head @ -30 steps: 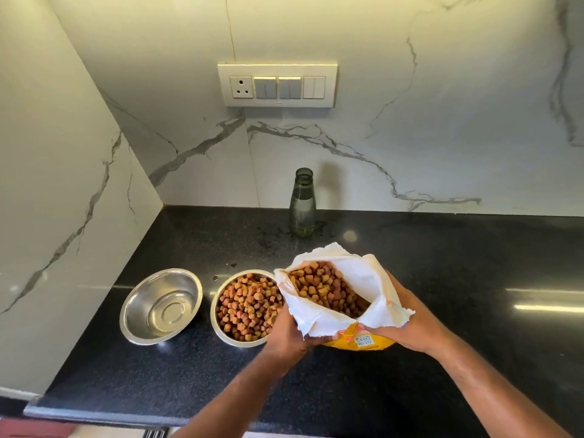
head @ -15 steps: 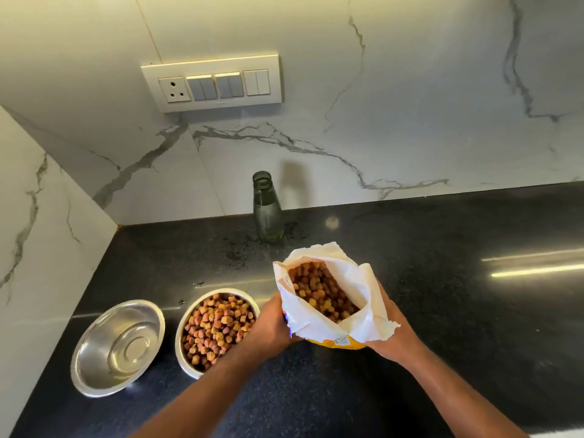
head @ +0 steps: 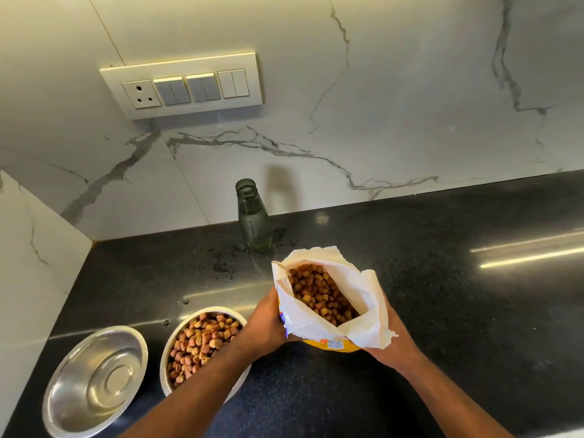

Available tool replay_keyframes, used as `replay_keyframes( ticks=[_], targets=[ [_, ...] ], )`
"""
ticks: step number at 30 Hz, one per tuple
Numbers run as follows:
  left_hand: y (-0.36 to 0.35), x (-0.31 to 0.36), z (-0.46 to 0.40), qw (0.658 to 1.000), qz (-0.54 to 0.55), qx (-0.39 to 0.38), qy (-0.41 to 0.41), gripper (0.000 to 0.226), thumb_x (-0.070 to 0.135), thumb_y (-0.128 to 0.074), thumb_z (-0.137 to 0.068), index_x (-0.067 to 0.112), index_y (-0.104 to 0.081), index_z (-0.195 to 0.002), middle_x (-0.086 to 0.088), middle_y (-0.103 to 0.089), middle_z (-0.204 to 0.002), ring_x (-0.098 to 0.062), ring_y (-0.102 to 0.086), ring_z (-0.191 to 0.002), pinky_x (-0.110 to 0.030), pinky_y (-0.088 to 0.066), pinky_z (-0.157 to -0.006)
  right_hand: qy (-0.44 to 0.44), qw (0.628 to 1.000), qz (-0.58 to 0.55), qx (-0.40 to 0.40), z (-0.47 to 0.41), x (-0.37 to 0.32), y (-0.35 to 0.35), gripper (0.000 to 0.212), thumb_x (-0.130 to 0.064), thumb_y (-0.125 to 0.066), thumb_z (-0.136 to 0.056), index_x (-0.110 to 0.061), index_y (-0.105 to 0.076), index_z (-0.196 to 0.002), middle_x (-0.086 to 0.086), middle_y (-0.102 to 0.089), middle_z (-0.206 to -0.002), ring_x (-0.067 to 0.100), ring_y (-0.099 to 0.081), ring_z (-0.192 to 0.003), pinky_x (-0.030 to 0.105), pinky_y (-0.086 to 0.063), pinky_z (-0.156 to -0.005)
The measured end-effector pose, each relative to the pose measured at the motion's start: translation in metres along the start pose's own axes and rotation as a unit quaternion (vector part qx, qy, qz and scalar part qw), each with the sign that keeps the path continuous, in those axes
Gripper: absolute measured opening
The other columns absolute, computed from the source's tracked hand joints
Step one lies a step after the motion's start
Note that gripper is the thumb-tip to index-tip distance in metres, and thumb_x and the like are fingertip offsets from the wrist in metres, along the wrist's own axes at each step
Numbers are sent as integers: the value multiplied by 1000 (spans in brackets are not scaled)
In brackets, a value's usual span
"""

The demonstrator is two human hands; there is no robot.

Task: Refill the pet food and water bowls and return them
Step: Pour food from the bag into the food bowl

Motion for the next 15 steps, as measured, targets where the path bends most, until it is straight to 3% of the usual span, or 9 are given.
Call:
replay_keyframes(
  ticks=[2, 5, 8, 12, 15],
  targets=[
    [0, -1, 0, 1000, 0, -3, 1, 96, 56, -84, -65, 29, -39, -146, 25, -53, -130, 9, -53, -117, -15, -44, -101, -4, 1000, -7, -2, 2, 3, -1, 94, -82, -80, -54, -43, -42, -131, -15, -57, -132, 8, -58, -124, 43, -49, -111],
    [0, -4, 1, 1000, 5, -10, -3, 106, 67, -82, -59, 30, -37, -147, 25, -52, -132, 13, -51, -118, -11, -44, -100, -2, 1000, -17, 3, 4, 7, -2, 105, -90, -76, -44, -47, -41, -133, -16, -56, -135, 9, -57, -127, 40, -48, -110],
    [2, -2, 4, 1000, 13, -14, -12, 115, 80, -77, -54, 30, -36, -149, 26, -52, -134, 16, -51, -119, -7, -43, -98, 1, 1000, -21, 11, 9, 2, -3, 104, -86, -80, -47, -48, -39, -134, -19, -54, -136, 1, -57, -125, 36, -48, -109],
    [7, 5, 10, 999, 3, -12, -32, 101, 51, -88, -66, 37, -29, -146, 34, -44, -134, 18, -48, -119, 2, -39, -89, 23, 999, 0, 33, 16, -17, -4, 108, -76, -84, -54, -45, -28, -141, -23, -46, -140, -17, -48, -126, 10, -51, -89],
    [13, 3, 16, 1000, 4, -6, -26, 102, 33, -94, -67, 47, -24, -139, 36, -43, -129, 15, -48, -115, 1, -42, -86, 26, 998, 15, 49, 20, -25, -3, 118, -59, -90, -58, -58, -12, -146, -29, -39, -146, -15, -45, -130, 12, -52, -91]
  ],
)
Point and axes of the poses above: each hand's wrist, its own z-axis away from the middle knuckle, its own y-axis out of the back of the hand, x = y × z, the point moved 3 cm from there along -z, towards the middle knuckle
